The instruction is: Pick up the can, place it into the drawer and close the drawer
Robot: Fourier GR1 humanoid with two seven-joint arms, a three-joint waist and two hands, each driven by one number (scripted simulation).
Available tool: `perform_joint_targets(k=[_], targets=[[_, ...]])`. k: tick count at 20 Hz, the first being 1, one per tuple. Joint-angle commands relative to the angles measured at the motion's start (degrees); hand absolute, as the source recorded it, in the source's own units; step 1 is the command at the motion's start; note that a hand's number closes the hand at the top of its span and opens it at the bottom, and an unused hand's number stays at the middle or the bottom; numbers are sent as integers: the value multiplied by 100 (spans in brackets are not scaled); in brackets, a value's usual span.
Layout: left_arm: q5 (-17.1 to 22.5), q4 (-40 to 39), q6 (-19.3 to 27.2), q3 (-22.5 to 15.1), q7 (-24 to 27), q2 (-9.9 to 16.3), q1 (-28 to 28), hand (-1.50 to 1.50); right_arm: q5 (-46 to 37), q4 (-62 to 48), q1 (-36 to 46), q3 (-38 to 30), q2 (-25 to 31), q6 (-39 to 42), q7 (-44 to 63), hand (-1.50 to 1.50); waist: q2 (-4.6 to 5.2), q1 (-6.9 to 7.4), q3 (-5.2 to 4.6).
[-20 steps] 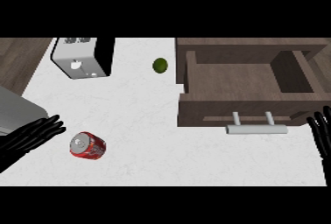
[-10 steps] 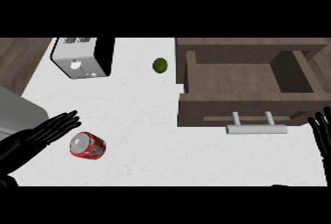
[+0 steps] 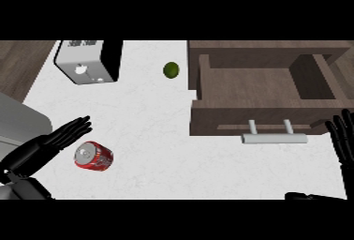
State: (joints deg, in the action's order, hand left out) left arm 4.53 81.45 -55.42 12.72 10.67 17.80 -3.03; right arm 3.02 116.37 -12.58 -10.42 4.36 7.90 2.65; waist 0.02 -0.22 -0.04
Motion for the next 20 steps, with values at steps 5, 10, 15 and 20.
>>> perform_joint_targets(k=[5, 10, 15, 20], targets=[[-1199, -1367, -50, -125, 2094, 471, -261, -150, -253, 225, -72, 311, -280, -104, 85, -150, 9, -25, -6], [-1319, -1748, 378, -425, 2292, 411, -436, -150, -22, 127, -379, -84, -92, 197, -266, -150, 4, -40, -2], [-1514, -2417, 495, -704, 2778, 696, -638, -150, -77, 249, -273, 82, -206, 150, -204, -150, 8, -55, -5], [-1581, -2745, 773, -1003, 3043, 703, -774, -150, -67, 163, -60, -73, -114, 81, -41, -150, 10, -30, -2]])
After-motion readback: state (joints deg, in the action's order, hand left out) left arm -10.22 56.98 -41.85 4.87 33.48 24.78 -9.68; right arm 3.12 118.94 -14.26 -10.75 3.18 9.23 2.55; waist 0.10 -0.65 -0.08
